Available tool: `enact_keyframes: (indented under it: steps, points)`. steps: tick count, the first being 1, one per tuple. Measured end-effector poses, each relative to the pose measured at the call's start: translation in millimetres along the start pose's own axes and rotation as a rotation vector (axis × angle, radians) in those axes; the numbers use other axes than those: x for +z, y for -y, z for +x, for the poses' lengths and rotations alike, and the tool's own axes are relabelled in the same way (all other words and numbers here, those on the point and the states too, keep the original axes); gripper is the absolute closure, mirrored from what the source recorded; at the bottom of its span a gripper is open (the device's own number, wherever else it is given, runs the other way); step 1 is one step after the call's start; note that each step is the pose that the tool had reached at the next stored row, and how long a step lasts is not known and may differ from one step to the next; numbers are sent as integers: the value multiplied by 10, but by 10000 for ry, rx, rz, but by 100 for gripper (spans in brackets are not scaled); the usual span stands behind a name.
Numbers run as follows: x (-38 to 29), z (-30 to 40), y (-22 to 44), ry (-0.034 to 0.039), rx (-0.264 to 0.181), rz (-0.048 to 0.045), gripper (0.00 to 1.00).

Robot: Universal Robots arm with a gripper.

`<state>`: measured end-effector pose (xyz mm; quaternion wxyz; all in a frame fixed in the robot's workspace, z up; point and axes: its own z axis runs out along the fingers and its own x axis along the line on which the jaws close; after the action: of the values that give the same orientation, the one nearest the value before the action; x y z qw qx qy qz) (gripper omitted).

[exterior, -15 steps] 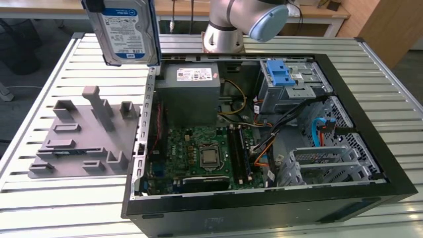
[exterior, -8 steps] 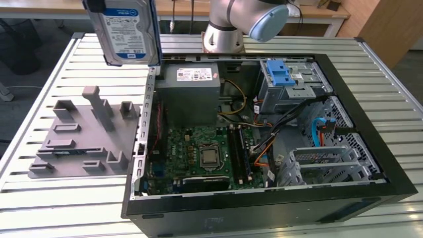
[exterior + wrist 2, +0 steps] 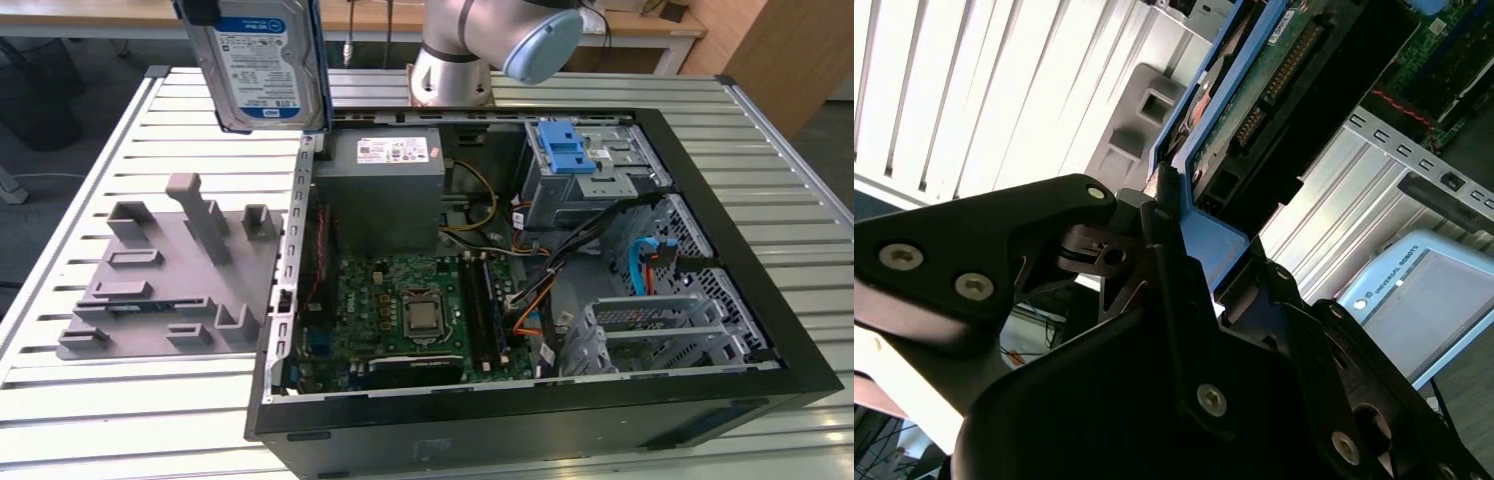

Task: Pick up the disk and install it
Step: 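Pick up the disk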

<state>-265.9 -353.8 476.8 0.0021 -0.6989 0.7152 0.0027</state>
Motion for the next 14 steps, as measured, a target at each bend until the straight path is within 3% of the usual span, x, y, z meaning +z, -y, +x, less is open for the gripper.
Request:
enact_keyframes:
  steps: [9,14]
  points:
    - [0,0,6,0,0,0,64]
    - [0,42,6,0,0,1,64]
